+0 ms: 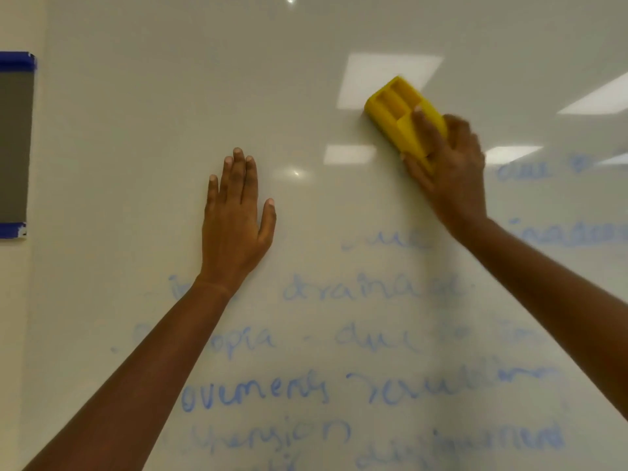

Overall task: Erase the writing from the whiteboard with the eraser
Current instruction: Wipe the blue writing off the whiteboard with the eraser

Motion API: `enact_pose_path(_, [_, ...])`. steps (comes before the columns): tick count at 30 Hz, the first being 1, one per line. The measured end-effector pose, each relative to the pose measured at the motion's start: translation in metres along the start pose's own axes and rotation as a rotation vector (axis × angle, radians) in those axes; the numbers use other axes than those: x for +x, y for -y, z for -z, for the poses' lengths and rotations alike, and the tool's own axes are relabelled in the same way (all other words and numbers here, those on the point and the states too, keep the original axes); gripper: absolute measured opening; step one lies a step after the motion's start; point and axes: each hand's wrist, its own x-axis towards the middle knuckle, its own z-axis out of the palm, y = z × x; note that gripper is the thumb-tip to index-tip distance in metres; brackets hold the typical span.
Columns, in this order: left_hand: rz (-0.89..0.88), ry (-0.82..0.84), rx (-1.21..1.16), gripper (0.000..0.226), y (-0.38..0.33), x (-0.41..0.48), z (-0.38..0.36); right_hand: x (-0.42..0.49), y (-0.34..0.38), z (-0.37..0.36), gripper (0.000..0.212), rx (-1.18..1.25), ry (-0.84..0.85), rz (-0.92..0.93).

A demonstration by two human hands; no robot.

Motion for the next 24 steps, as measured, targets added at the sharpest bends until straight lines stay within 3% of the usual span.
enact_pose_path(3, [0.017,0.006,0.015,0.061,-0.004,-0.002,-0.002,-0.051,0.011,0.005,0.043,0.007,0.054,0.325])
enact_pose_path(6, [0.031,0.012,0.029,0.061,-0.008,-0.003,-0.006,-0.079,0.004,0.017,0.037,0.002,0.262,0.675])
enact_pose_path(8, [0.033,0.013,0.046,0.061,-0.010,-0.004,-0.007,-0.071,-0.014,0.027,0.037,-0.024,0.318,0.797])
enact_pose_path(11, [0.034,0.009,0.063,0.062,-0.011,-0.004,-0.007,-0.040,-0.041,0.034,0.043,-0.051,0.254,0.714])
enact_pose_path(14, [0.035,0.005,0.066,0.065,-0.011,-0.005,-0.007,-0.011,-0.063,0.037,0.046,-0.066,0.064,0.377])
enact_pose_path(18, [0.042,0.001,0.071,0.064,-0.012,-0.006,-0.008,-0.010,-0.059,0.030,0.052,-0.006,-0.032,-0.029])
enact_pose_path(21, [0.049,0.004,0.075,0.064,-0.012,-0.006,-0.009,-0.051,-0.030,0.019,0.047,0.029,-0.019,0.055])
enact_pose_path(24, [0.054,0.008,0.086,0.064,-0.012,-0.006,-0.009,-0.121,-0.007,0.020,0.030,0.173,0.218,0.323])
